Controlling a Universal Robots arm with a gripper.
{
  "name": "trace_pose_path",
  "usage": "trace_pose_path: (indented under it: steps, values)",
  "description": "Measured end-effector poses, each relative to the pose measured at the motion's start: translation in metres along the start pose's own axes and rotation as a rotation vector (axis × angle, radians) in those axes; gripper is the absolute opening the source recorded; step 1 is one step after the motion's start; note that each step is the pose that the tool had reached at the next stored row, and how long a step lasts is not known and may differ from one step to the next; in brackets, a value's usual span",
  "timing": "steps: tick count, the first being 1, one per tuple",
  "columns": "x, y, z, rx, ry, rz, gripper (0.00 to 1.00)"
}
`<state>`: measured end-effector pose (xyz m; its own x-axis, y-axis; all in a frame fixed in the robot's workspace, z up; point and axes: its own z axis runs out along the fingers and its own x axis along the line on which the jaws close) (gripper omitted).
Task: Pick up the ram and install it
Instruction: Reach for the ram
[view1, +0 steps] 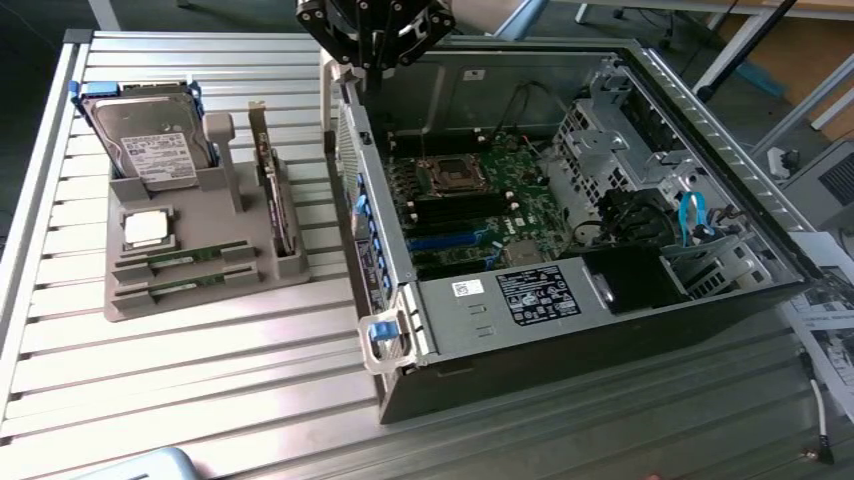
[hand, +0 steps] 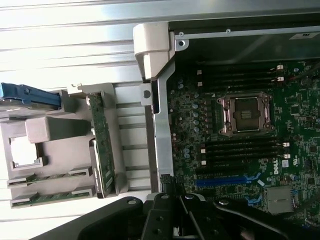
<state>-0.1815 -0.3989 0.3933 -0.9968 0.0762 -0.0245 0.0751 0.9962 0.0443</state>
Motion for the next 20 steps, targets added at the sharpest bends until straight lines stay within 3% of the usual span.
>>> trace_pose_path:
  steps: [20]
  values:
    - [0.028, -0.0021, -0.0008, 0.0002, 0.0028, 0.000, 0.11]
